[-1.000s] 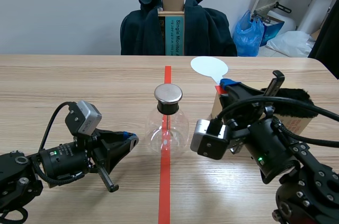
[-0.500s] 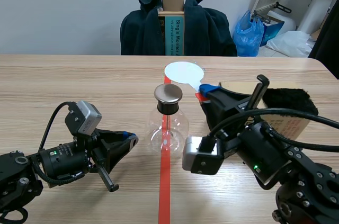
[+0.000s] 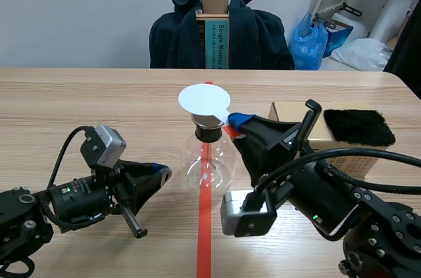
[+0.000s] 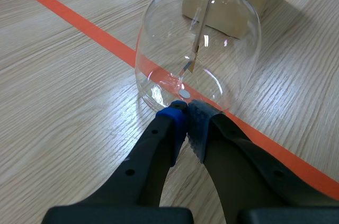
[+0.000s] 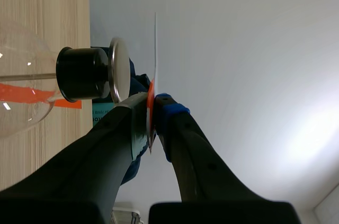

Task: Do the electroscope experiment.
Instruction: 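Move the plate toward and away from the electroscope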

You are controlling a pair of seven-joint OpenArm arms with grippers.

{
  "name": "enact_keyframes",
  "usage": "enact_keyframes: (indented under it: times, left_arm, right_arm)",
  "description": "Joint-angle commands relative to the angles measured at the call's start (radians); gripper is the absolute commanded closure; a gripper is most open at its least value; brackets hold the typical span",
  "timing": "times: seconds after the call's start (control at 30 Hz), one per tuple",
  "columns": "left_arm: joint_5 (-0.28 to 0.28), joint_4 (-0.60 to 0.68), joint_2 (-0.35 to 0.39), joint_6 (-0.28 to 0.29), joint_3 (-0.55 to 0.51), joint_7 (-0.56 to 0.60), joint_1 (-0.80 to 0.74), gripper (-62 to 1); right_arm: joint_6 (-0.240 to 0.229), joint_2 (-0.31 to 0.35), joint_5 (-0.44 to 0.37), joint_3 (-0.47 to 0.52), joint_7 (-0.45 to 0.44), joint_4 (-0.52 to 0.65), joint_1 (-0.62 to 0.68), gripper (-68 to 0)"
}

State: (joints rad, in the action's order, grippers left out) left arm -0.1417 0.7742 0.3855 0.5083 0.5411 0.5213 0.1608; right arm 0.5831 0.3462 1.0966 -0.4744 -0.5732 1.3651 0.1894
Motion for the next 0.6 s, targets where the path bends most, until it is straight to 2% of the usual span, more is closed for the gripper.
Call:
enact_keyframes:
  times: [0.0,0.33,0.57]
  left_arm:
    - [-0.010,0.025,-0.003,0.002,-0.003,0.014,0.003,-2.8]
    - [-0.010,0.025,-0.003,0.002,-0.003,0.014,0.003,-2.8]
    - [-0.010,0.025,-0.003,0.002,-0.003,0.014,0.003,-2.8]
  right_arm:
    - [0.011,0.009,-0.003,0.003,-0.011,0.018,-0.006,-0.7]
    - [0.010,0.009,0.000,0.003,-0.014,0.018,-0.001,-0.7]
    - [0.010,0.009,0.000,0.003,0.022,0.018,-0.001,-0.7]
